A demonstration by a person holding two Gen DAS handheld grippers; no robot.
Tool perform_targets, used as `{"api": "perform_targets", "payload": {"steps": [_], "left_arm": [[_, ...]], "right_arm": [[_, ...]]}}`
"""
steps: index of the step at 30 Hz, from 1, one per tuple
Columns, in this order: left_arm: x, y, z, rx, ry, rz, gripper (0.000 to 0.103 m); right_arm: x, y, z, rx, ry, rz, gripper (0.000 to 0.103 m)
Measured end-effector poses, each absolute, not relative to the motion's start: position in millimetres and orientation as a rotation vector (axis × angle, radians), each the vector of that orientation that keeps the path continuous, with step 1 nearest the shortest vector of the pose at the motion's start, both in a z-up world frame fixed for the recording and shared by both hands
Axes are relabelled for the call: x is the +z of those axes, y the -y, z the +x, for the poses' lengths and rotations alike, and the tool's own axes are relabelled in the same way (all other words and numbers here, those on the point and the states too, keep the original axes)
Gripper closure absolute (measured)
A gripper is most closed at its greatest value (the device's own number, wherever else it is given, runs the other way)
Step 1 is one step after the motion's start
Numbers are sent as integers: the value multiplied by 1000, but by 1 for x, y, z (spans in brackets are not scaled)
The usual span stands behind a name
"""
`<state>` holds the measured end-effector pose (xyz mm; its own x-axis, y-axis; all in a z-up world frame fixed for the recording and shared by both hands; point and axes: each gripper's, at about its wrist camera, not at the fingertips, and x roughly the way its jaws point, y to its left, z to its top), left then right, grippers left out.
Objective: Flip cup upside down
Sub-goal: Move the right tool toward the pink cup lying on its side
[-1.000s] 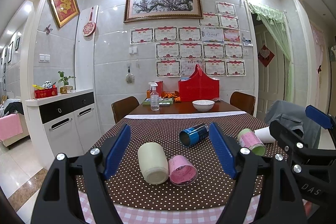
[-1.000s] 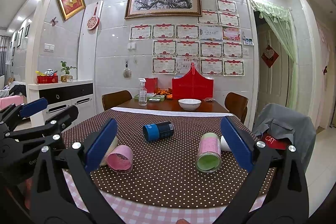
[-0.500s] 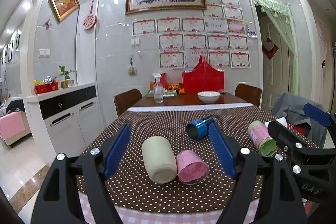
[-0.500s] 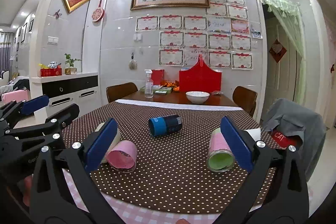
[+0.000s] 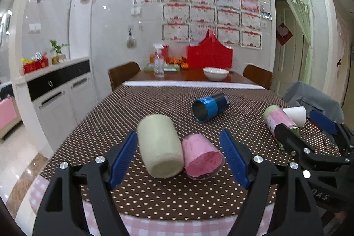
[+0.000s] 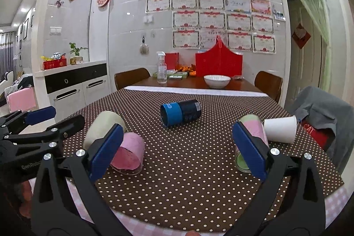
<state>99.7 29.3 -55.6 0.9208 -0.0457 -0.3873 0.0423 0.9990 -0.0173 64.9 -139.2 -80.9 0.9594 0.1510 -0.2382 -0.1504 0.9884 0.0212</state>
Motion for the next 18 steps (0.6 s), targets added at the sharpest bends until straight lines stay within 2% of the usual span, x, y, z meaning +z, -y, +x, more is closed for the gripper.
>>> {"api": "perform_targets", "payload": {"steps": [18], "left_arm": [[-91,22,168,-120,-591,21,27]], "right_arm": [[-100,199,109,100,-380,170,6]]}}
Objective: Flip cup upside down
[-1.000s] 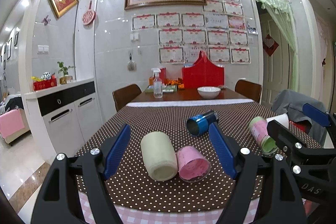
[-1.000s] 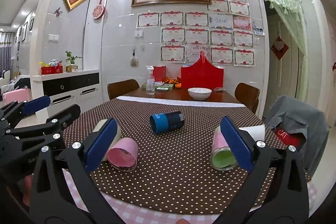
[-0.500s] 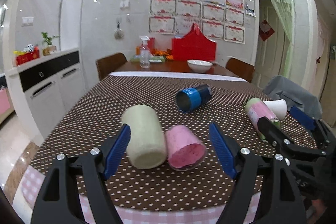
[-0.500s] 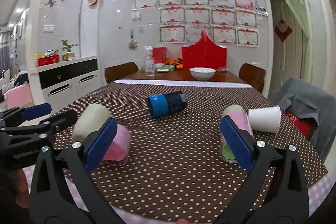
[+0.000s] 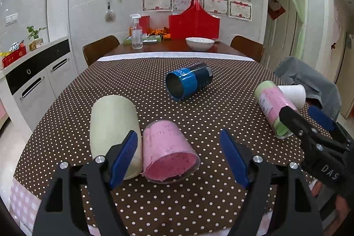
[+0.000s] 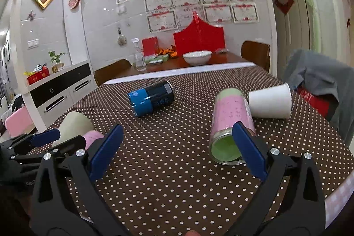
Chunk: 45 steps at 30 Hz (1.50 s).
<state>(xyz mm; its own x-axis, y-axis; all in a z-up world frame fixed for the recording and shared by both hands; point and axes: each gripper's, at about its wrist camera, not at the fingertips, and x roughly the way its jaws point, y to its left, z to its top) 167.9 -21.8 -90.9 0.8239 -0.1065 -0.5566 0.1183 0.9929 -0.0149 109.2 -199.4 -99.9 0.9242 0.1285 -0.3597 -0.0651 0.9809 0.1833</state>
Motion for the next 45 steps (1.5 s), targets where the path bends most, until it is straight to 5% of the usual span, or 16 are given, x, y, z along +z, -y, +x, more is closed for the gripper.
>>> {"api": "perform_targets", "payload": {"steps": [8,45], "left_arm": [[-103,32,187,-82,-676,44,46],[-116,50,218,72,-744,158,44]], "right_arm": [[-106,203,132,131,-484,201,6],[-113,214,141,180,-551,245,6]]}}
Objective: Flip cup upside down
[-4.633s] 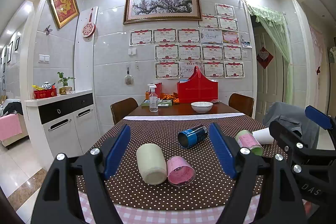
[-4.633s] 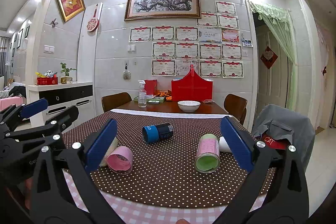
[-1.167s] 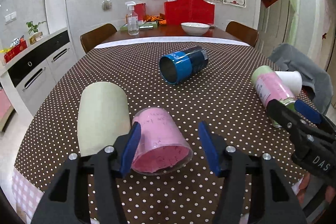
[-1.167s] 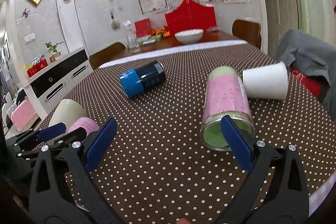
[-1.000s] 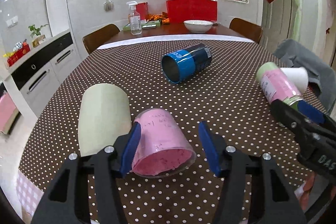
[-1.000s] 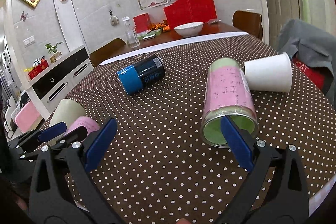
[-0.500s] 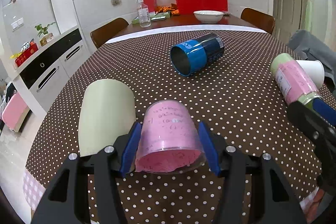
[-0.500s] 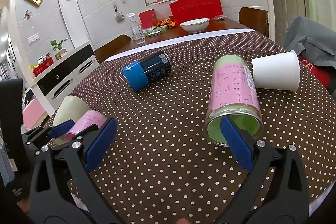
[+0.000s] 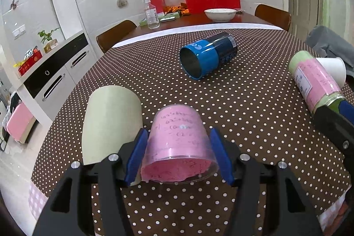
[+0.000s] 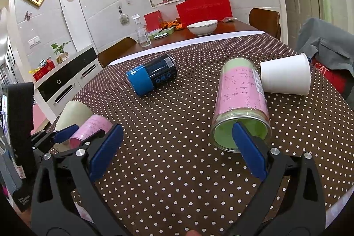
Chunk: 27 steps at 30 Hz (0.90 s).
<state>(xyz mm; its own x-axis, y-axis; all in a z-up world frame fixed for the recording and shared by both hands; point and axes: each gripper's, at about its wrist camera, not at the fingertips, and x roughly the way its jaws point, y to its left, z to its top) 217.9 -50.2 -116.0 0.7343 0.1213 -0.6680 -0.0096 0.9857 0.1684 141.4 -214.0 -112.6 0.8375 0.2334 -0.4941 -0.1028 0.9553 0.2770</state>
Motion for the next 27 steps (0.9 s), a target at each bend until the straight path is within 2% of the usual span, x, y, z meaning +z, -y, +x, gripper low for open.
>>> {"api": "perform_targets", "payload": {"steps": [27], "left_arm": [[-113,90,158,-144,-774,-138,45]], "right_arm": [[-94,234,106,82,-534,219,6]]}}
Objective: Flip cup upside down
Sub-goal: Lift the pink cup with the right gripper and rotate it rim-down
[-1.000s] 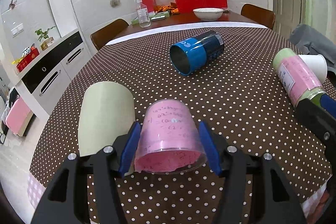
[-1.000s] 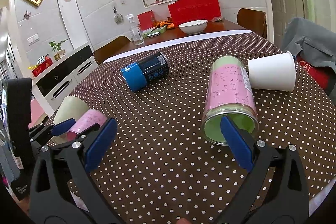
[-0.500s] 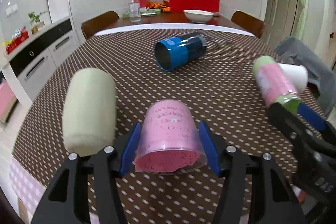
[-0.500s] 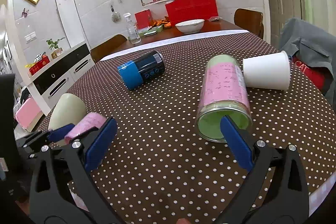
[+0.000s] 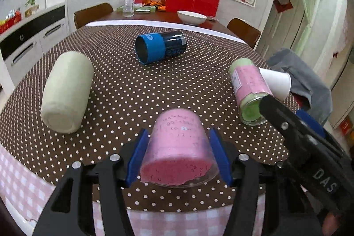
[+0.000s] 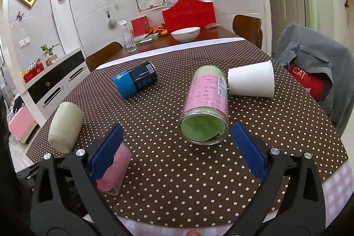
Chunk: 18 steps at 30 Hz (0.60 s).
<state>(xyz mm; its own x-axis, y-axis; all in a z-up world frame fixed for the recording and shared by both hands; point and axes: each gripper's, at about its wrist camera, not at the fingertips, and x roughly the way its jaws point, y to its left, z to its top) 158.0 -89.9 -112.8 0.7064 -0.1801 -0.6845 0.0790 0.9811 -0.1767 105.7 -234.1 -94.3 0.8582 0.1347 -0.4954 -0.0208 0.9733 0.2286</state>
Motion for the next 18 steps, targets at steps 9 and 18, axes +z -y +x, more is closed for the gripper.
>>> {"api": "perform_targets", "payload": {"steps": [9,18], "left_arm": [[-101,77,146,-217,-784,-150,36],[-79,32,133,-196,-698,-142,36]], "right_arm": [[-78,221,97,85,-524,192,6],[-66,194,113,136,-598,178,6]]}}
